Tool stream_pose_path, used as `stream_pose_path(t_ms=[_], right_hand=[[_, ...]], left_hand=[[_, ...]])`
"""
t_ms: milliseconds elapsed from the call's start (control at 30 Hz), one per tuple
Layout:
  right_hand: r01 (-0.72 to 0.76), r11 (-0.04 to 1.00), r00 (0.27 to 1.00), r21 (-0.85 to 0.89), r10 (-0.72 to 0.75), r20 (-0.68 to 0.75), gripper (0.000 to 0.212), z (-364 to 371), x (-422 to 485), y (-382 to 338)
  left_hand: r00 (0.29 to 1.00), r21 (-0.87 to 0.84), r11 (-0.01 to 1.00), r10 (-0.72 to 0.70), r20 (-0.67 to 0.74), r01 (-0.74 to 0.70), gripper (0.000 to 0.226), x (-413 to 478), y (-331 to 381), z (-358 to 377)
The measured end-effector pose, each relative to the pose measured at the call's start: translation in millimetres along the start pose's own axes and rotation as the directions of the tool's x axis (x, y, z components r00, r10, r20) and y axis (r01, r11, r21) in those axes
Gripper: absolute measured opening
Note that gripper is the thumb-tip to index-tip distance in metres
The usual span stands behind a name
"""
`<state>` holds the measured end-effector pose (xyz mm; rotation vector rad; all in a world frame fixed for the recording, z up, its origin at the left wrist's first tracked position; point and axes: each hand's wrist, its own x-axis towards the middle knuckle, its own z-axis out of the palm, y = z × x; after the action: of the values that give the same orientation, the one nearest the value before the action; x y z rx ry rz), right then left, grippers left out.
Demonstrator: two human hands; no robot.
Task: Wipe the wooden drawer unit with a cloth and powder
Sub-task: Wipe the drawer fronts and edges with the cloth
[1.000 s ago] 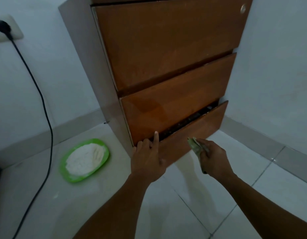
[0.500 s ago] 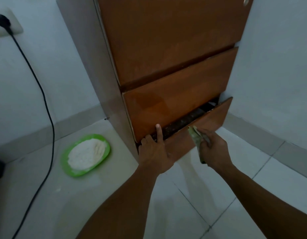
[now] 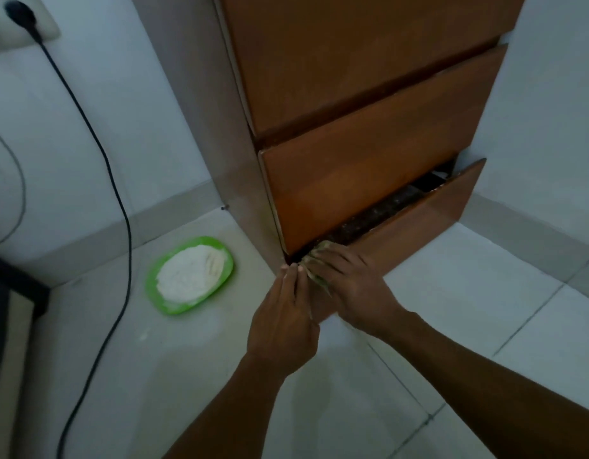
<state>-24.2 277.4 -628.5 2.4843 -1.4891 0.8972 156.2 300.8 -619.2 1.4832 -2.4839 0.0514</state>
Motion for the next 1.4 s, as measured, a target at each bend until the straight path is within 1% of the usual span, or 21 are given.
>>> stream_pose_path(t_ms=[67, 167, 233, 333, 400, 467, 567, 633, 733, 767, 833, 1000, 1067, 1167, 1200, 1233, 1267, 1300, 1333, 1367, 1400], right_hand=[[0.012, 1.0, 0.999, 0.004, -0.012, 0.035, 0.039, 4.6, 4.2, 2.8], [0.035, 0.999, 0.998, 0.031, -0.036, 0.05, 0.038, 8.3, 3.9, 20.1], [0.002, 0.999, 1.0, 0.038, -0.002, 0.02, 0.038, 6.3, 1.5, 43.9], [-0.056, 0.998, 0.997, 0.005, 0.056, -0.055, 0.035, -0.9, -3.3, 85.5], [-0.042, 0.999, 0.996, -0.015, 0.04, -0.082, 0.034, -4.1, -1.1, 105.3], [-0.042, 0.998, 0.994, -0.039, 0.038, -0.1, 0.034, -7.1, -3.4, 126.8], [-0.089, 0.992, 0.981, -0.092, 0.071, -0.181, 0.032, -14.0, -7.8, 161.1], [-0.117, 0.987, 0.959, -0.109, 0.084, -0.272, 0.03, -20.0, -6.7, 183.2], [-0.145, 0.981, 0.937, -0.127, 0.095, -0.336, 0.029, -24.3, -6.0, 218.6], [-0.156, 0.979, 0.934, -0.128, 0.104, -0.341, 0.029, -24.4, -7.3, 230.5], [-0.172, 0.977, 0.924, -0.13, 0.114, -0.366, 0.029, -24.3, -9.8, 253.7], [-0.159, 0.978, 0.902, -0.137, 0.087, -0.422, 0.026, -39.2, -4.1, 297.0], [-0.197, 0.975, 0.882, -0.108, 0.128, -0.454, 0.028, -45.6, -5.4, 310.7], [-0.31, 0.948, 0.838, -0.077, 0.235, -0.493, 0.02, -48.1, -6.3, 323.2], [-0.381, 0.923, 0.807, -0.053, 0.304, -0.506, 0.022, -48.3, -6.1, 323.2], [-0.471, 0.882, 0.743, 0.016, 0.406, -0.532, 0.027, -47.2, -8.2, 319.5], [-0.567, 0.812, 0.629, 0.142, 0.537, -0.562, 0.032, -45.3, -12.1, 315.9], [-0.64, 0.707, 0.466, 0.301, 0.669, -0.579, 0.034, -45.0, -17.3, 310.9], [-0.67, 0.564, 0.264, 0.483, 0.788, -0.556, 0.033, -43.6, -24.7, 304.1], [-0.621, 0.377, 0.037, 0.687, 0.89, -0.454, 0.03, -43.9, -32.7, 294.6], [-0.448, 0.143, -0.184, 0.883, 0.951, -0.248, 0.027, -44.9, -40.5, 285.2]], left_hand=[[0.998, -0.005, 1.0, -0.007, 0.069, 0.007, 0.082, 1.0, 0.0, -2.1], [0.997, 0.017, 1.0, 0.019, 0.078, -0.021, 0.086, 8.6, 1.8, -0.7], [0.994, 0.043, 0.996, 0.08, 0.075, -0.084, 0.085, 18.6, 7.5, 6.6], [0.975, 0.074, 0.981, 0.166, 0.147, -0.178, 0.085, 37.3, 19.9, 13.6], [0.969, 0.099, 0.976, 0.175, 0.174, -0.194, 0.085, 46.5, 20.5, 13.8], [0.951, 0.134, 0.956, 0.23, 0.208, -0.261, 0.086, 61.7, 24.0, 13.8], [0.9, 0.221, 0.896, 0.31, 0.307, -0.384, 0.091, 99.6, 35.9, 12.1], [0.863, 0.315, 0.821, 0.37, 0.343, -0.477, 0.087, 128.9, 46.3, 10.0], [0.81, 0.379, 0.716, 0.513, 0.284, -0.586, 0.069, 171.2, 54.6, 15.4], [0.792, 0.4, 0.684, 0.55, 0.266, -0.609, 0.068, 182.1, 57.8, 17.9], [0.759, 0.39, 0.655, 0.602, 0.249, -0.647, 0.069, 196.8, 64.7, 22.8], [0.778, 0.293, 0.724, 0.55, 0.303, -0.625, 0.077, 194.4, 66.6, 27.3], [0.79, 0.283, 0.745, 0.513, 0.337, -0.604, 0.086, 190.7, 68.2, 23.8], [0.795, 0.29, 0.752, 0.487, 0.361, -0.592, 0.092, 190.9, 72.7, 19.6], [0.797, 0.293, 0.754, 0.478, 0.369, -0.588, 0.092, 191.2, 73.4, 17.5], [0.799, 0.293, 0.758, 0.468, 0.378, -0.583, 0.092, 190.6, 73.9, 15.4], [0.8, 0.294, 0.76, 0.461, 0.384, -0.579, 0.091, 190.8, 74.5, 14.3], [0.802, 0.302, 0.758, 0.458, 0.384, -0.578, 0.092, 190.7, 75.5, 13.8], [0.802, 0.308, 0.757, 0.454, 0.387, -0.577, 0.092, 190.9, 76.2, 14.1], [0.803, 0.312, 0.756, 0.449, 0.393, -0.576, 0.093, 191.3, 76.2, 14.3], [0.803, 0.318, 0.753, 0.449, 0.392, -0.576, 0.093, 191.8, 74.9, 15.1]])
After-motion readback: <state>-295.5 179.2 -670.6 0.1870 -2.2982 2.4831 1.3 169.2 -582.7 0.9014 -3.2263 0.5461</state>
